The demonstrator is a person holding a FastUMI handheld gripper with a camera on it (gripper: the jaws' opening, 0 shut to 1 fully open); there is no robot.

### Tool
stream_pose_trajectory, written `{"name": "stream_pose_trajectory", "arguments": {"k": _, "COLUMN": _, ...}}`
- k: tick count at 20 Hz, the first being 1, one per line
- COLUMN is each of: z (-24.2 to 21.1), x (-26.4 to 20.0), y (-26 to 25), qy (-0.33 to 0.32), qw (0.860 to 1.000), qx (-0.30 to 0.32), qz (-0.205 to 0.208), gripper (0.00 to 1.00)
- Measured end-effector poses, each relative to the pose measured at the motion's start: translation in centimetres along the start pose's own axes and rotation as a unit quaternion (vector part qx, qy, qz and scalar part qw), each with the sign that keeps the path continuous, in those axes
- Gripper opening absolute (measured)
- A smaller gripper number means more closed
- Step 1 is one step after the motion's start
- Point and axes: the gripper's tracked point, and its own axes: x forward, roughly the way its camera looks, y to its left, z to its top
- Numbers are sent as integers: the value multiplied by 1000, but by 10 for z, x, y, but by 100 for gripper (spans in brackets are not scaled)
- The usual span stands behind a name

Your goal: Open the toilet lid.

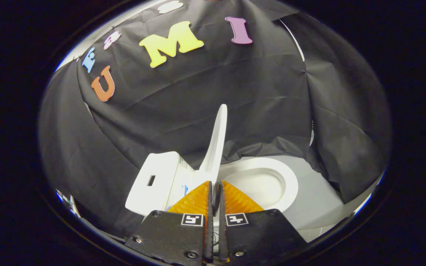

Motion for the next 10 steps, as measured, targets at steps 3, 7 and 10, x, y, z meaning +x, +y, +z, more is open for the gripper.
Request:
{"name": "stream_pose_trajectory", "arguments": {"k": 3, "z": 2, "x": 0, "y": 11, "qy": 0, "qw": 1000, "qx": -11, "qz": -5, "gripper": 9}}
{"name": "stream_pose_trajectory", "arguments": {"k": 7, "z": 4, "x": 1, "y": 28, "qy": -1, "qw": 999, "qx": -31, "qz": -16, "gripper": 9}}
{"name": "stream_pose_trajectory", "arguments": {"k": 10, "z": 7, "x": 2, "y": 37, "qy": -2, "qw": 999, "qx": -45, "qz": -22, "gripper": 9}}
